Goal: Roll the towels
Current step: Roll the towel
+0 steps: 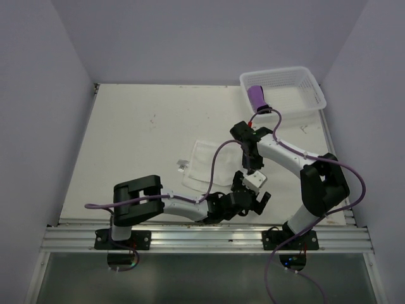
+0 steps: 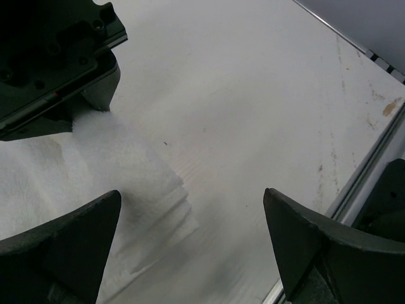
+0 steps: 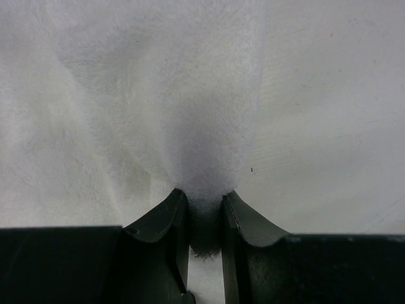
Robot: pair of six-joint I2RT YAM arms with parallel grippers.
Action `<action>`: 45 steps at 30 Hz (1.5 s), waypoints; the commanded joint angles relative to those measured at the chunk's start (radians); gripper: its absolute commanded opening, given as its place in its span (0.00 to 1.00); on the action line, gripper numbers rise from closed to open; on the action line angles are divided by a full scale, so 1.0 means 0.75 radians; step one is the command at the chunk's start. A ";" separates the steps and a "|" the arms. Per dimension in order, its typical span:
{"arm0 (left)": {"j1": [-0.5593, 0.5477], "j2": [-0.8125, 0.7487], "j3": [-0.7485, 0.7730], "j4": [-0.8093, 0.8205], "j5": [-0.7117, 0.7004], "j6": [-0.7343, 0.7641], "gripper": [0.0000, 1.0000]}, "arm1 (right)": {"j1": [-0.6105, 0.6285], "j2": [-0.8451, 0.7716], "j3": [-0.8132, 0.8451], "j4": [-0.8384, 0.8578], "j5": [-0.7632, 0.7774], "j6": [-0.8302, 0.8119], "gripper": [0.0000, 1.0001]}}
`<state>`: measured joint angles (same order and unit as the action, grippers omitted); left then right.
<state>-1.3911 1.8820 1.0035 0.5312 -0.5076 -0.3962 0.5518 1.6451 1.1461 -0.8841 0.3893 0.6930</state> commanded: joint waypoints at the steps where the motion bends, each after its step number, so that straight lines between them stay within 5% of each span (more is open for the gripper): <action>1: -0.006 0.065 0.110 -0.117 -0.164 0.056 0.97 | 0.011 -0.003 0.008 0.005 -0.028 0.017 0.00; 6: -0.006 0.127 0.180 -0.240 -0.256 -0.010 0.90 | 0.011 -0.001 0.002 0.017 -0.053 0.017 0.00; 19: -0.006 0.195 0.219 -0.414 -0.379 -0.188 0.07 | 0.011 0.005 -0.006 0.027 -0.065 0.019 0.00; 21: -0.006 0.191 0.210 -0.438 -0.379 -0.220 0.00 | 0.011 0.007 -0.006 0.029 -0.067 0.017 0.00; 26: -0.006 0.152 0.151 -0.475 -0.371 -0.322 0.00 | 0.011 0.009 0.000 0.025 -0.071 0.005 0.00; 34: -0.006 -0.051 -0.135 -0.312 -0.242 -0.478 0.00 | 0.007 0.022 0.026 0.029 -0.069 -0.010 0.14; 45: -0.009 -0.175 -0.280 -0.305 -0.190 -0.650 0.00 | -0.022 0.056 0.026 0.050 -0.071 -0.024 0.32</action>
<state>-1.3808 1.8042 0.8429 0.3645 -0.6640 -0.8120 0.5701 1.6821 1.1404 -0.8845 0.2260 0.6960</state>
